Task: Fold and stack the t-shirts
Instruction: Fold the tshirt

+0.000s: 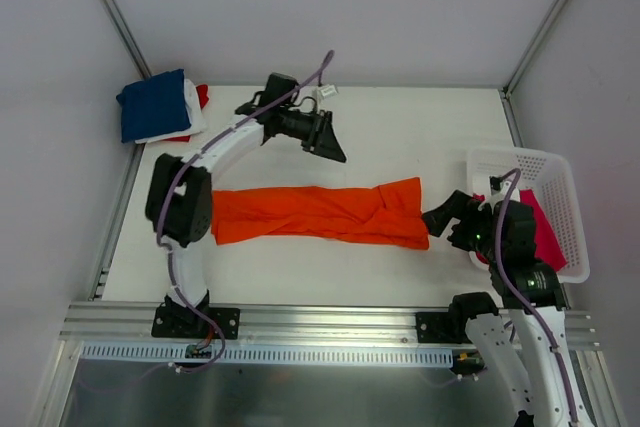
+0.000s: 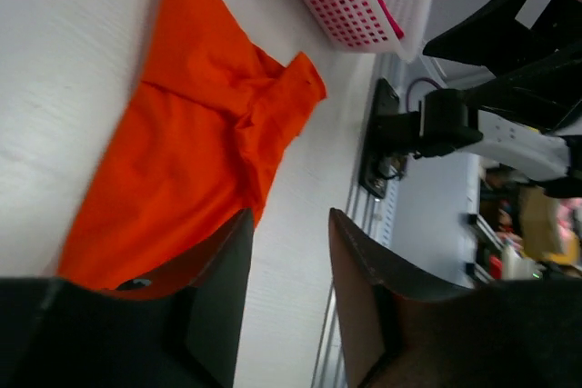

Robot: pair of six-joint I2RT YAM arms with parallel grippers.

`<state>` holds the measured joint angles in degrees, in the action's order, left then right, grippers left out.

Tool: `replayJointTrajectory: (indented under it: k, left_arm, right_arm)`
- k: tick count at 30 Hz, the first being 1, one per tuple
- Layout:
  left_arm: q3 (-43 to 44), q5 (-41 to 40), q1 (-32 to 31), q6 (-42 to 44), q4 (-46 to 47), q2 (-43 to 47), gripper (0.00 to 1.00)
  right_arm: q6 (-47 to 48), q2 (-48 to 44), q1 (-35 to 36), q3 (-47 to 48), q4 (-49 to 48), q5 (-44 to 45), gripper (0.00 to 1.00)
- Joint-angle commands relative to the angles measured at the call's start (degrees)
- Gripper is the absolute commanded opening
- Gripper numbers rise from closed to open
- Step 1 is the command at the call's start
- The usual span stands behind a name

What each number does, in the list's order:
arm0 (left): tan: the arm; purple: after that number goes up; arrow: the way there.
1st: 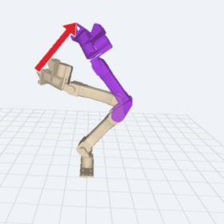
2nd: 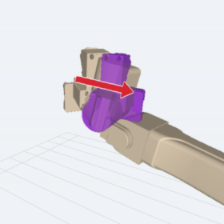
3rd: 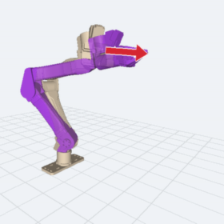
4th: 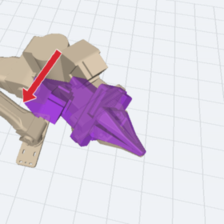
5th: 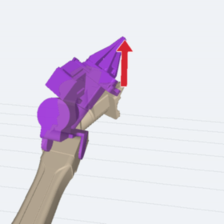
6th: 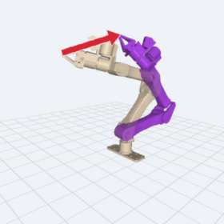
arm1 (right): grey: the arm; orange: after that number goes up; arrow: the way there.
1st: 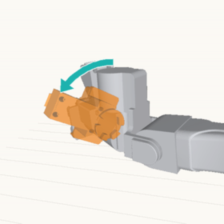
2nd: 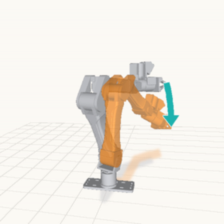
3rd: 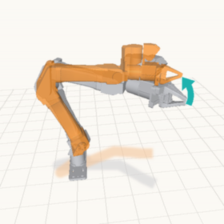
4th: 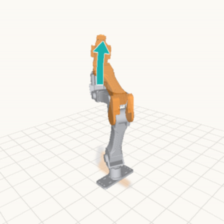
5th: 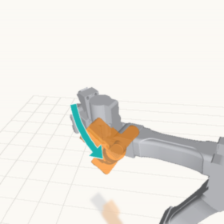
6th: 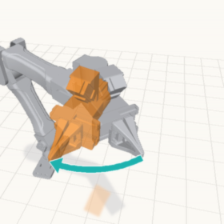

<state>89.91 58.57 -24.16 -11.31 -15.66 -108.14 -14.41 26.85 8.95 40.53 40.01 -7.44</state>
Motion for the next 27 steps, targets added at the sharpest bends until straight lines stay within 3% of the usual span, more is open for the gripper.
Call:
replayJointTrajectory:
  k: [1,5,12,17,27]
  left_arm:
    - [7.46,15.25,-7.36,-2.66,-1.13,-9.26,0.36]
    - [14.66,15.79,-14.23,-1.61,-1.13,-16.92,0.31]
    - [23.29,15.62,-19.60,-3.54,-1.21,-24.48,0.16]
    - [23.91,7.80,-21.97,-1.79,-1.13,-26.24,0.00]
    - [21.89,-9.42,-25.76,4.19,-1.83,-29.58,0.00]
  right_arm:
    - [-1.23,-3.82,0.45,-1.24,3.76,1.46,0.88]
    - [-0.97,-6.11,0.45,-2.12,6.22,2.78,0.84]
    - [-1.93,-7.52,0.45,-2.21,7.80,2.61,0.84]
    - [-2.55,-8.39,0.54,-1.77,8.59,2.08,0.84]
    - [-4.30,-11.73,0.45,2.09,12.28,1.12,0.84]
